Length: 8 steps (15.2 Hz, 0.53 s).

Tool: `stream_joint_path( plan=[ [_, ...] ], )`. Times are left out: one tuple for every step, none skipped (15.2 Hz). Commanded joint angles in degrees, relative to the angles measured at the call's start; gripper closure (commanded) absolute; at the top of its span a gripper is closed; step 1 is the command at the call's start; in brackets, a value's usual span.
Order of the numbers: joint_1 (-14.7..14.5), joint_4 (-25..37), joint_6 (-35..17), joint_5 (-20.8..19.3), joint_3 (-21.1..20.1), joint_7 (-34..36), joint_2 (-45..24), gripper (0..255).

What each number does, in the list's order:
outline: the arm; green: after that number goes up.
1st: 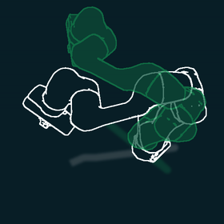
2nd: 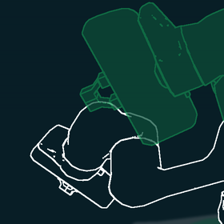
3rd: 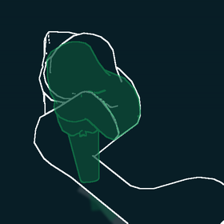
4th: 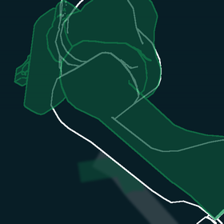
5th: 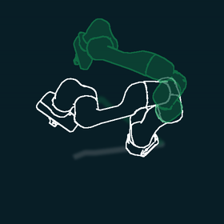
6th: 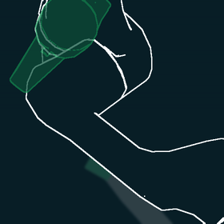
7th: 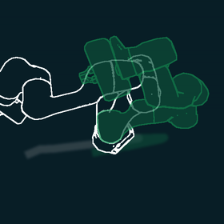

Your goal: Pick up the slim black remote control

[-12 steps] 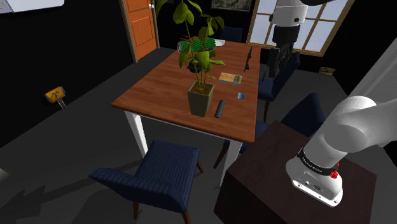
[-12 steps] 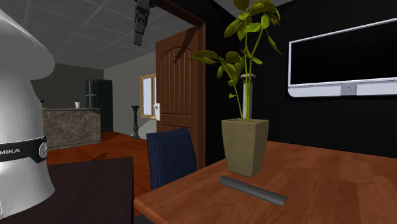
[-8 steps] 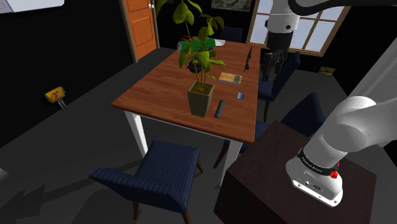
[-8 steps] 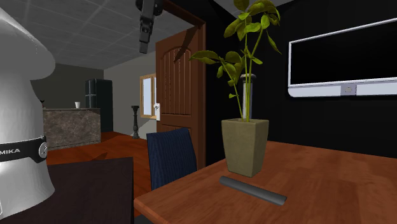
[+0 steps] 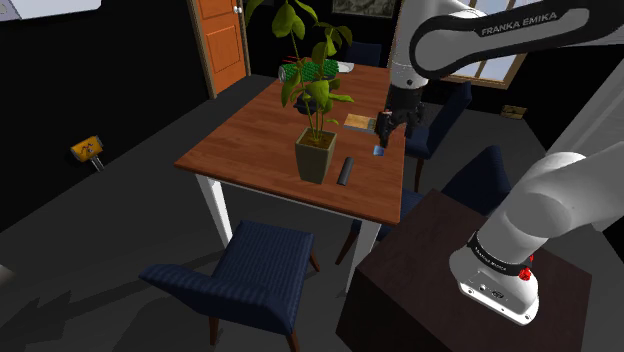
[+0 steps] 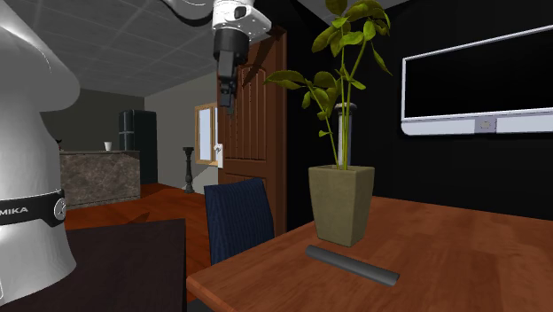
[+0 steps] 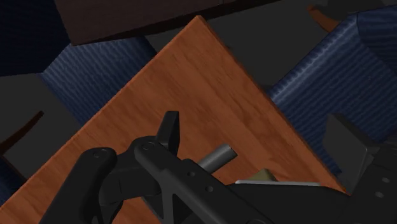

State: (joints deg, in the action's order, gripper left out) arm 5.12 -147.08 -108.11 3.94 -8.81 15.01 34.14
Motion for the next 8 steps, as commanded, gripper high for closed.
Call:
stream_joint_path(
  plan=[
    [1.2, -0.8, -5.9, -0.3, -1.2, 3.3, -3.9, 0],
    [1.8, -1.0, -8.4, -0.4, -1.8, 5.0, -5.8, 0],
    [2.4, -1.1, -10.8, -0.7, -2.4, 6.8, -7.7, 0],
    [3.0, -1.2, -13.3, -1.1, -3.0, 8.6, -9.7, 0],
    [3.6, -1.1, -15.7, -1.6, -3.5, 10.5, -11.7, 0],
    [4.3, -0.9, -18.0, -2.2, -4.1, 12.4, -13.8, 0],
    [5.0, -0.7, -20.3, -3.0, -4.6, 14.5, -16.0, 0],
    [5.7, -0.3, -22.5, -3.9, -5.1, 16.5, -18.2, 0]
  ],
)
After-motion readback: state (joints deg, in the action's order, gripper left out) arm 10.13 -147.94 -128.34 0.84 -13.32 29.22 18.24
